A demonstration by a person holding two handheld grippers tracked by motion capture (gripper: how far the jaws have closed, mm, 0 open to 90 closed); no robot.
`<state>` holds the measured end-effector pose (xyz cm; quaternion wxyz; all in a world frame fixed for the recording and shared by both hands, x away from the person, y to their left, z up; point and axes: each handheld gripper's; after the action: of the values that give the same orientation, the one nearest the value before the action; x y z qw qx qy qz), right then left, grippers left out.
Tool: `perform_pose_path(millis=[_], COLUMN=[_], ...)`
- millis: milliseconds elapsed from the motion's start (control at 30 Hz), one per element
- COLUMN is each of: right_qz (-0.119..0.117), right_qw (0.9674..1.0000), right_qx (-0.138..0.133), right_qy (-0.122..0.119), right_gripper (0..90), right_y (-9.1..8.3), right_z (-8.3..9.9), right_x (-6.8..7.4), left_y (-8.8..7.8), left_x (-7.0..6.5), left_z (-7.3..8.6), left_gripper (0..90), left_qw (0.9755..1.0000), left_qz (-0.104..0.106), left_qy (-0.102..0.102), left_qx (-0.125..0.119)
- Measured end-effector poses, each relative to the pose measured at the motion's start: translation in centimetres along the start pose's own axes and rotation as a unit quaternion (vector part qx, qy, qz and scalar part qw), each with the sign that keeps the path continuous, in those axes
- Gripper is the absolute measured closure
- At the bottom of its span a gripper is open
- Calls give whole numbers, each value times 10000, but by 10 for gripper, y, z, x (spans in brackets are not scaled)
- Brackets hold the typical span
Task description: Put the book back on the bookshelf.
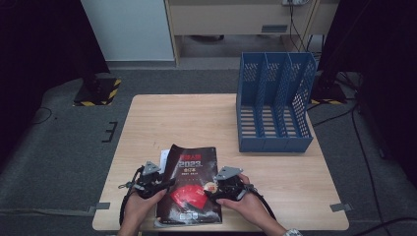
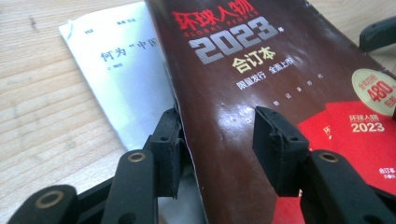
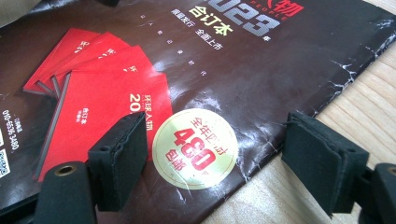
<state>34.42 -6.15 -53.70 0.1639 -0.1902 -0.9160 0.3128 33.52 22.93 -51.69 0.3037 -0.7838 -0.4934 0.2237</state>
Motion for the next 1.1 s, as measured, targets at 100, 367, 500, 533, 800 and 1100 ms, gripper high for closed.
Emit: perform_pose_path(millis=[100, 367, 500, 533, 800, 1100], right_qz=[-7, 27, 19, 14, 3, -257], right_qw=[10000, 10000, 10000, 10000, 10000, 9994], right_qx=[5, -9, -9, -8, 24, -12], right_qy=[5, 15, 25, 21, 42, 220], right_gripper=[227, 228, 227, 227, 170, 79], right_y=[0, 0, 0, 0, -1, -2], right_z=[0, 0, 0, 0, 0, 0], right_x=[0, 1, 0, 0, -2, -7], left_y=[4, 18, 21, 22, 13, -12], left_x=[-2, -4, -8, -8, -6, -14], left_z=[-3, -9, -12, -12, -12, -17], left_gripper=[555, 582, 677, 717, 893, 898], left_qw=[10000, 9997, 9999, 9999, 9996, 9968], left_qz=[67, 149, -18, -33, -1, 89], left_qy=[1, -177, -80, -103, -261, -15], left_qx=[-8, 25, 60, 59, -144, -795])
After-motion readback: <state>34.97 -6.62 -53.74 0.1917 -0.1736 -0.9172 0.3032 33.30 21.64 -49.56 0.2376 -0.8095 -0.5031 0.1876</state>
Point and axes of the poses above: each handheld gripper's, and its own axes: y roughly forward along the jaws, z roughly out of its underside, x roughly to its left, and after that the axes turned 10 degrees about -z, right-handed
